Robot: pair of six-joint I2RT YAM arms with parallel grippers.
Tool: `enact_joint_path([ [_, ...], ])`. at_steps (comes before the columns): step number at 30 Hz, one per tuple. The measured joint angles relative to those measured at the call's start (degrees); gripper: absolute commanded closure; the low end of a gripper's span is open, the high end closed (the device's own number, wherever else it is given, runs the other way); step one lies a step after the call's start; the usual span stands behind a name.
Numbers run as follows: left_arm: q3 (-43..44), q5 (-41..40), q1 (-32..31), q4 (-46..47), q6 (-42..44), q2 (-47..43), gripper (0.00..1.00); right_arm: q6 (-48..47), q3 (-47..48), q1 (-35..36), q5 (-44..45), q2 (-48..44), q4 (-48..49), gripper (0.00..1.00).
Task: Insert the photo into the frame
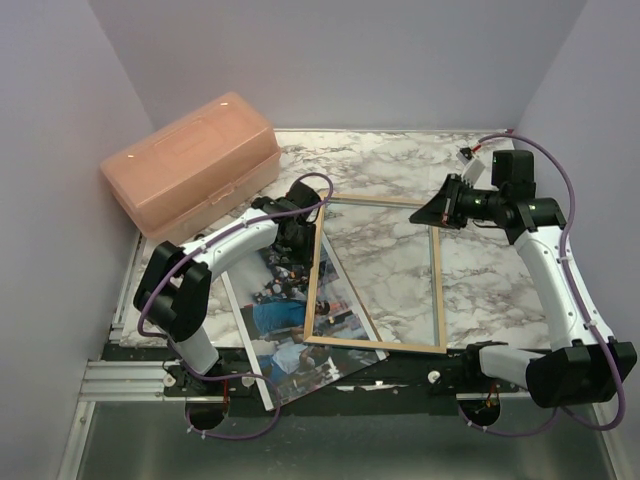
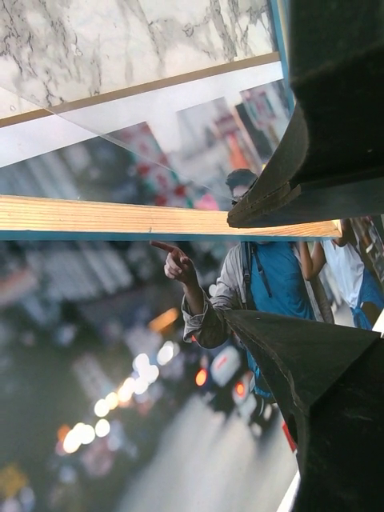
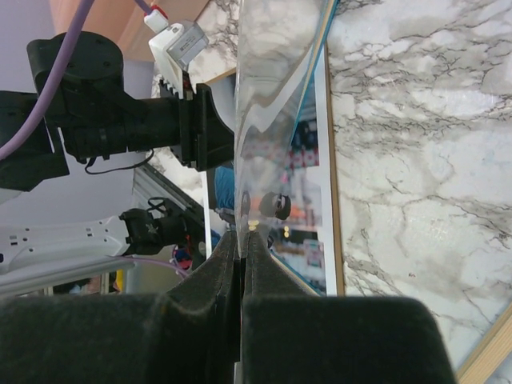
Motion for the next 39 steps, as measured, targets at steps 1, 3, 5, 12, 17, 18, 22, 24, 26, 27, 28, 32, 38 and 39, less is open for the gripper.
enact_joint_path([
  [1,-0.1,0.0,0.0,0.2,0.0,0.0,0.53,0.0,-0.2,0.0,-0.1,0.0,-0.2,0.99],
  [3,-0.9,0.0,0.0,0.8,0.0,-0.1,0.53,0.1,-0.6,0.0,-0.3,0.0,-0.4,0.99],
  [5,-2.2,0.0,0.0,1.3,0.0,-0.3,0.53,0.2,-1.0,0.0,-0.6,-0.1,-0.7,0.99],
  [12,-8.3,0.4,-0.1,5.2,-0.3,-3.5,0.47,0.7,-1.3,0.0,-0.6,-1.8,-2.9,0.99],
  [17,-11.2,1.5,-1.4,8.7,-1.1,-3.8,0.43,1.3,-1.3,0.0,0.4,-4.3,-4.7,1.00],
  [18,-11.3,1.6,-2.1,9.1,-1.3,-3.8,0.43,1.5,-1.3,0.0,0.6,-4.8,-5.0,0.99],
  [22,-11.0,1.6,-4.3,11.1,-1.7,-3.0,0.44,2.1,-1.5,0.0,1.3,-6.7,-5.7,0.99],
  [24,-10.6,1.6,-5.0,11.5,-1.8,-1.9,0.47,2.2,-1.8,0.0,1.7,-7.3,-5.7,0.99],
  [26,-9.9,1.6,-5.5,11.7,-2.2,0.0,0.52,2.2,-2.1,0.0,1.9,-7.6,-5.9,0.99],
  [27,-9.7,1.4,-5.6,11.8,-2.5,0.9,0.57,2.3,-2.3,0.0,2.0,-7.6,-6.0,0.99],
  [28,-9.7,1.1,-5.7,11.9,-2.8,1.9,0.62,2.3,-2.4,0.0,2.0,-7.6,-6.0,0.99],
  [32,-9.6,0.3,-5.7,11.6,-3.9,2.7,0.84,2.2,-2.6,0.0,2.0,-7.6,-6.0,0.99],
  [38,-11.3,-1.5,-5.4,12.4,-6.3,0.8,0.93,2.2,-4.0,0.0,1.5,-7.6,-5.9,0.99],
  [39,-11.9,-1.6,-5.2,12.5,-6.5,0.3,0.93,2.2,-4.3,0.0,1.3,-7.5,-5.9,0.99],
])
